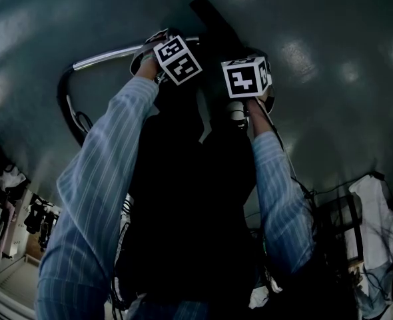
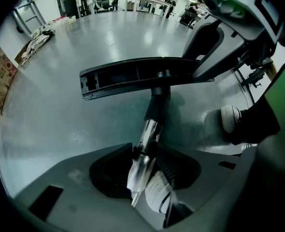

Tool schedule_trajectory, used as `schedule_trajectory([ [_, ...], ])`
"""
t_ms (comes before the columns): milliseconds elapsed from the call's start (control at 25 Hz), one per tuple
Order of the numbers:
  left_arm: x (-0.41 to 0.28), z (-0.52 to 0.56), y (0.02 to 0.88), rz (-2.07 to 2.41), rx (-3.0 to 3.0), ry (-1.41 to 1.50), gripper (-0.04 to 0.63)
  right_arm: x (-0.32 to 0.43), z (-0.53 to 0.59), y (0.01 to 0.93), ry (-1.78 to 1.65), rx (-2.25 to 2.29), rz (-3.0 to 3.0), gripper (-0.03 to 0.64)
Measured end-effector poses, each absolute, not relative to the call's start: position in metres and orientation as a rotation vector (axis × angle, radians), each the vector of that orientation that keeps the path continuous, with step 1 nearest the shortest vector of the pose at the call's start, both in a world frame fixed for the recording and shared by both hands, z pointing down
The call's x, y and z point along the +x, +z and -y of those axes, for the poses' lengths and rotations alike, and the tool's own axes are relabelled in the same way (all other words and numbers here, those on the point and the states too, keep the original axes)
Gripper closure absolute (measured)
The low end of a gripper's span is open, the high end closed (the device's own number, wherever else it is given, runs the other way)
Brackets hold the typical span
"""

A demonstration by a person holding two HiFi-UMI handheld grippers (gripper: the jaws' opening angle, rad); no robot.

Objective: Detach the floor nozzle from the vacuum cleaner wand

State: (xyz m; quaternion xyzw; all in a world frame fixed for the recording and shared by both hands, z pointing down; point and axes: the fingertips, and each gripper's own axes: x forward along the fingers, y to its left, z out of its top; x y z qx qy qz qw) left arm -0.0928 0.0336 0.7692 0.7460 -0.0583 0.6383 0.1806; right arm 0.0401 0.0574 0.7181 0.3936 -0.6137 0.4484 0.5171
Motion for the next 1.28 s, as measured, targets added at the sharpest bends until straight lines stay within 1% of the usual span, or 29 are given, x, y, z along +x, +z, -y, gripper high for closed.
schedule_trajectory([
  [80,-0.09,-0.034,0.768,0.166,2.108,1.795,0.446,0.047,-0.054,0.716,1.068,1.0,1.457,0.408],
  [160,-0.089,-0.032,0.768,0.174,2.107,1.778,0.445,0.052,-0.052,0.715,1.175,1.025,1.44,0.404],
  [320,-0.09,-0.029,0.77,0.206,2.097,1.733,0.443,0.055,-0.05,0.718,1.151,1.041,1.436,0.404],
  [440,-0.089,-0.028,0.77,0.219,2.097,1.706,0.437,0.058,-0.052,0.717,1.257,1.116,1.417,0.396],
  [520,-0.087,-0.029,0.769,0.219,2.095,1.708,0.437,0.054,-0.058,0.716,1.145,1.071,1.425,0.398],
  [680,-0.088,-0.03,0.77,0.16,2.098,1.819,0.437,0.031,-0.041,0.721,0.639,0.838,1.473,0.409],
  [760,-0.087,-0.03,0.771,0.168,2.087,1.802,0.437,0.027,-0.031,0.727,0.539,0.773,1.467,0.408],
  [800,-0.085,-0.03,0.771,0.178,2.079,1.772,0.437,0.029,-0.028,0.729,0.567,0.776,1.463,0.407],
  [880,-0.084,-0.031,0.771,0.19,2.071,1.717,0.437,0.036,-0.031,0.733,0.785,0.829,1.462,0.404],
  [920,-0.084,-0.031,0.772,0.194,2.073,1.707,0.436,0.039,-0.033,0.735,0.918,0.86,1.461,0.392],
  [1000,-0.087,-0.03,0.773,0.211,2.07,1.71,0.425,0.038,-0.036,0.736,1.044,0.892,1.464,0.383],
  [1120,-0.09,-0.033,0.774,0.23,2.049,1.71,0.419,0.039,-0.039,0.735,0.926,0.911,1.471,0.385],
  [1280,-0.09,-0.032,0.775,0.244,2.049,1.701,0.417,0.043,-0.039,0.733,0.863,0.962,1.427,0.385],
])
